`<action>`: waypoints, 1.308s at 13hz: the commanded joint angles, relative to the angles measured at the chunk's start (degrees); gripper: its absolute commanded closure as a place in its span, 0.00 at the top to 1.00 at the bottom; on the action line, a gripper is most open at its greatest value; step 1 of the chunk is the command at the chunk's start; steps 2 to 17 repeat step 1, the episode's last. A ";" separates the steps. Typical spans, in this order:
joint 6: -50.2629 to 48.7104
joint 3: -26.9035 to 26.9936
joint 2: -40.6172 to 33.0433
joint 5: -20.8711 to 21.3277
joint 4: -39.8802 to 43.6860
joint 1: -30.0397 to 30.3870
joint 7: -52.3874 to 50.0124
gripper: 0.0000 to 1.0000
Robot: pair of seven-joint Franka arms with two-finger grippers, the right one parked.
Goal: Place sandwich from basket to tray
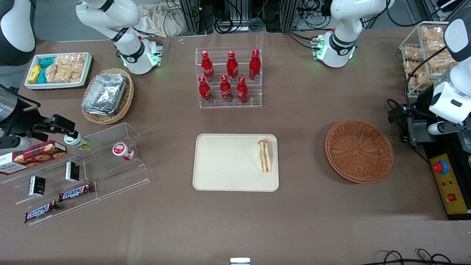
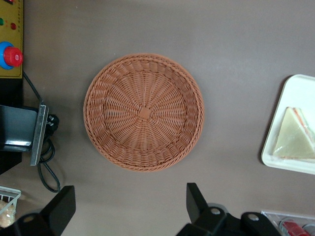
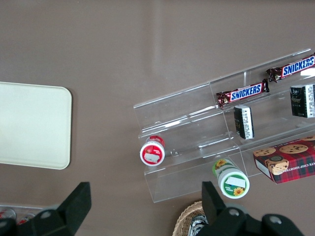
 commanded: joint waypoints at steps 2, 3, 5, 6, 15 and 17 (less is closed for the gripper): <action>-2.71 1.69 2.91 -0.42 4.35 -0.29 4.39 1.00; -2.71 1.69 2.91 -0.42 4.35 -0.29 4.39 1.00; -2.71 1.69 2.91 -0.42 4.35 -0.29 4.39 1.00; -2.71 1.69 2.91 -0.42 4.35 -0.29 4.39 1.00; -2.71 1.69 2.91 -0.42 4.35 -0.29 4.39 1.00; -2.71 1.69 2.91 -0.42 4.35 -0.29 4.39 1.00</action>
